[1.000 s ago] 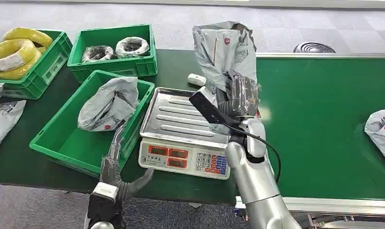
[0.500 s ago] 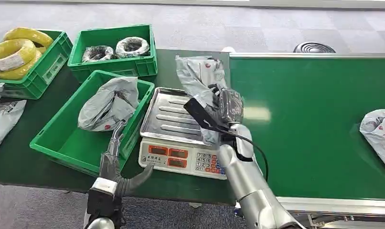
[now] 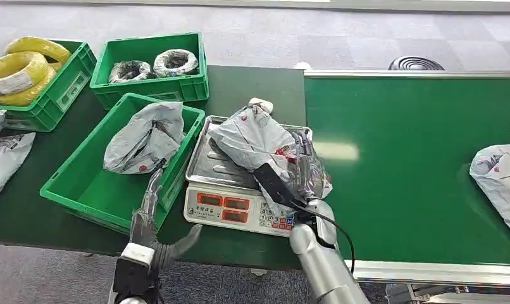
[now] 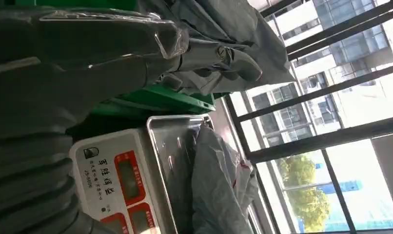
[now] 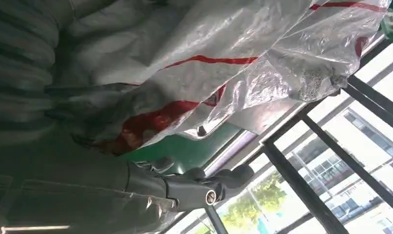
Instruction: Moved the parcel from conveyor to table for the left to box.
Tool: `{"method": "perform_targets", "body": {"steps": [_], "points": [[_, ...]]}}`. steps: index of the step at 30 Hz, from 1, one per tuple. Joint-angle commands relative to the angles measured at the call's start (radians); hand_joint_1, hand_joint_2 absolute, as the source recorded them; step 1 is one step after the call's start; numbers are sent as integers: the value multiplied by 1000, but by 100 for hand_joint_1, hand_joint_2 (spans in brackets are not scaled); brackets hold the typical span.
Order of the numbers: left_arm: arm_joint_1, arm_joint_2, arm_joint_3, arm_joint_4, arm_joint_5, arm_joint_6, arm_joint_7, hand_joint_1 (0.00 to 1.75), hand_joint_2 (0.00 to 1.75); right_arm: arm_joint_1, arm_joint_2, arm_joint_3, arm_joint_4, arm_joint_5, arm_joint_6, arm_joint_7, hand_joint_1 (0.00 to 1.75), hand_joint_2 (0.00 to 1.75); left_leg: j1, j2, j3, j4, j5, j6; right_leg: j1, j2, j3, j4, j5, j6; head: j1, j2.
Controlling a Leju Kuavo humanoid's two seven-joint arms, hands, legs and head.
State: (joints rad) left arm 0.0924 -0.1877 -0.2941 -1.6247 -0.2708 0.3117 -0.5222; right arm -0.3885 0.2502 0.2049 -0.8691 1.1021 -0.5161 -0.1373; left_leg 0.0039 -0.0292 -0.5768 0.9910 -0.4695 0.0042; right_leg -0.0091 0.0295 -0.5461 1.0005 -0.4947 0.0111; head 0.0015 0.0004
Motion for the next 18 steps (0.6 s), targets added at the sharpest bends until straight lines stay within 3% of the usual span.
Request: {"method": "perform_targets", "body": {"steps": [1,7,8,10,11,12,14,15,17,18], "points": [[-8,22,9,-11,-24,14,-46,0,175,116,-49,-7,-214,-1,-40,-8,0,175,0,0,0,-1,0,0,0,-3,1,-1,0,0,0,0],[-60,34,4,-36,-47,26,-72,0,175,152,-49,-14,-264,-11,-37,-17,0,175,0,-1,-1,0,1,-1,0,-4,0,0,0,0,0,0],[-132,44,-9,-23,-64,31,-75,0,175,173,-44,-12,-308,-14,-95,-52,0,175,1,0,0,-1,1,-1,1,-5,1,-2,0,0,0,0],[-192,43,-11,-2,-63,35,-46,0,175,189,-41,-7,-374,-11,-103,-55,0,175,0,-2,-2,0,1,-1,0,-5,-1,0,0,0,0,0],[-225,40,-18,9,-65,38,-46,0,175,224,-23,-27,-501,-96,-182,-202,0,175,0,-4,-3,0,2,-1,1,-9,-1,1,0,0,-1,0],[-239,39,-22,14,-62,38,-42,0,175,238,-23,-22,-566,-105,-182,-210,0,175,0,-4,-3,1,2,-1,0,-7,-2,1,0,0,0,0],[-256,36,-38,27,-55,33,-36,0,175,302,12,-35,-751,-310,-182,-423,0,175,0,-4,-4,2,1,-1,0,-8,-3,2,-1,0,0,0],[-258,36,-43,32,-55,34,-36,0,175,316,0,-17,-784,-305,-182,-400,0,175,0,-3,-4,2,1,-1,0,-7,-3,3,-1,-1,-1,0],[-272,34,-52,49,-40,35,-36,0,175,357,32,-13,-888,-446,-182,-561,0,175,0,-4,-3,1,1,-1,0,-9,-1,1,-1,0,0,0],[-272,34,-52,49,-40,35,-36,0,175,357,32,-13,-888,-446,-182,-561,0,175,0,-4,-2,1,1,-1,0,-8,-1,2,-1,0,0,0]]}}
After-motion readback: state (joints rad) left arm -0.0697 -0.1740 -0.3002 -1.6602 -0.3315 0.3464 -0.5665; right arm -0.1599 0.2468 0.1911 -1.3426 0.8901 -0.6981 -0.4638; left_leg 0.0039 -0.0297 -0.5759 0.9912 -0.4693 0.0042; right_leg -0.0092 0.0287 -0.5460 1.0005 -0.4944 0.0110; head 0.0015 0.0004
